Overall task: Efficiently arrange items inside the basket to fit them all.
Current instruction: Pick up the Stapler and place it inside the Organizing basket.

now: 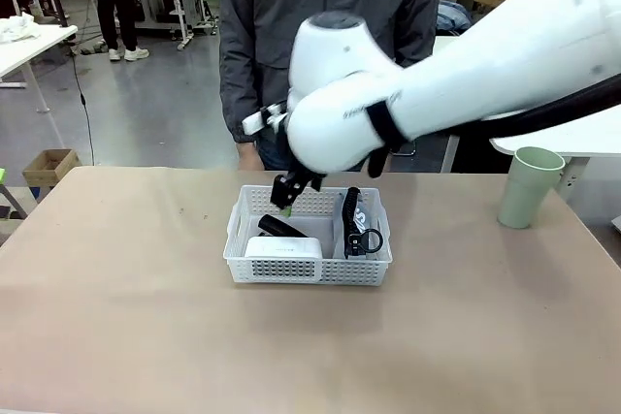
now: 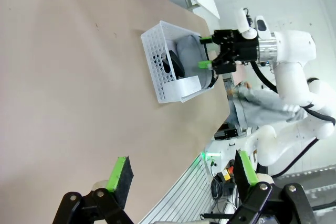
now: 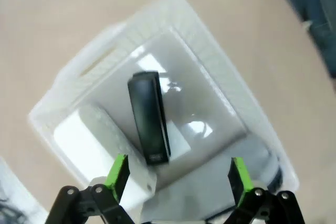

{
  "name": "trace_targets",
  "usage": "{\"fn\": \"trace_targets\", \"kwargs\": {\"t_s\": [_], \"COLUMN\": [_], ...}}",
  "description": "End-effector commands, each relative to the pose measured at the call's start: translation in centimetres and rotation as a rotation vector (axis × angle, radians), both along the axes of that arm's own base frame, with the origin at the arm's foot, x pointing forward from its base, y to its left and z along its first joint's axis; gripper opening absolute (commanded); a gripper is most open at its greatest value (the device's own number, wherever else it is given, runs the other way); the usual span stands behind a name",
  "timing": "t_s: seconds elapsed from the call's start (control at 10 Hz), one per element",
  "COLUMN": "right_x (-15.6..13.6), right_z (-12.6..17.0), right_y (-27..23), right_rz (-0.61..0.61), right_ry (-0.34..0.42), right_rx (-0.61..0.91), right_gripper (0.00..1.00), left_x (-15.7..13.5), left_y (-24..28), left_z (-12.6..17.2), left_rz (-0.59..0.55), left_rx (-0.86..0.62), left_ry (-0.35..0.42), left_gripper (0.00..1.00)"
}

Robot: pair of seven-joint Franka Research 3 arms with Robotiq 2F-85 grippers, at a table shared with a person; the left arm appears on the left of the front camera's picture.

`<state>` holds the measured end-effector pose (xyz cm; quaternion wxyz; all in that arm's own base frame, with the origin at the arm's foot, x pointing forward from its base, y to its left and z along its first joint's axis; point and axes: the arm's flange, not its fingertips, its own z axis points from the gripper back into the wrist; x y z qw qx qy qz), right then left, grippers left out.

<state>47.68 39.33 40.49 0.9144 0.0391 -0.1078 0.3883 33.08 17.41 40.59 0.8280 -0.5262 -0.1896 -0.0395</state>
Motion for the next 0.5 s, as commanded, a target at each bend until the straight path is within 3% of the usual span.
{"fn": "trace_targets", "kwargs": {"t_s": [0.0, 0.1, 0.4], "right_x": [-1.7, -2.5, -7.0], "right_z": [3.0, 3.7, 4.8], "right_y": [-8.6, -12.9, -26.5], "right_rz": [-0.190, -0.292, -0.570], "right_ry": [0.172, 0.230, 0.278], "right_rx": [0.190, 0.296, 0.669], "right_gripper": [1.00, 1.00, 1.00], "left_x": [-0.3, -0.3, -0.3], "left_y": [-0.1, -0.1, -0.1], "left_z": [0.3, 0.3, 0.3], "left_rz": [-0.004, -0.004, -0.004], "left_rx": [-0.007, -0.007, -0.007], "left_ry": [0.008, 0.008, 0.008], "left_gripper": [1.00, 1.00, 1.00]}}
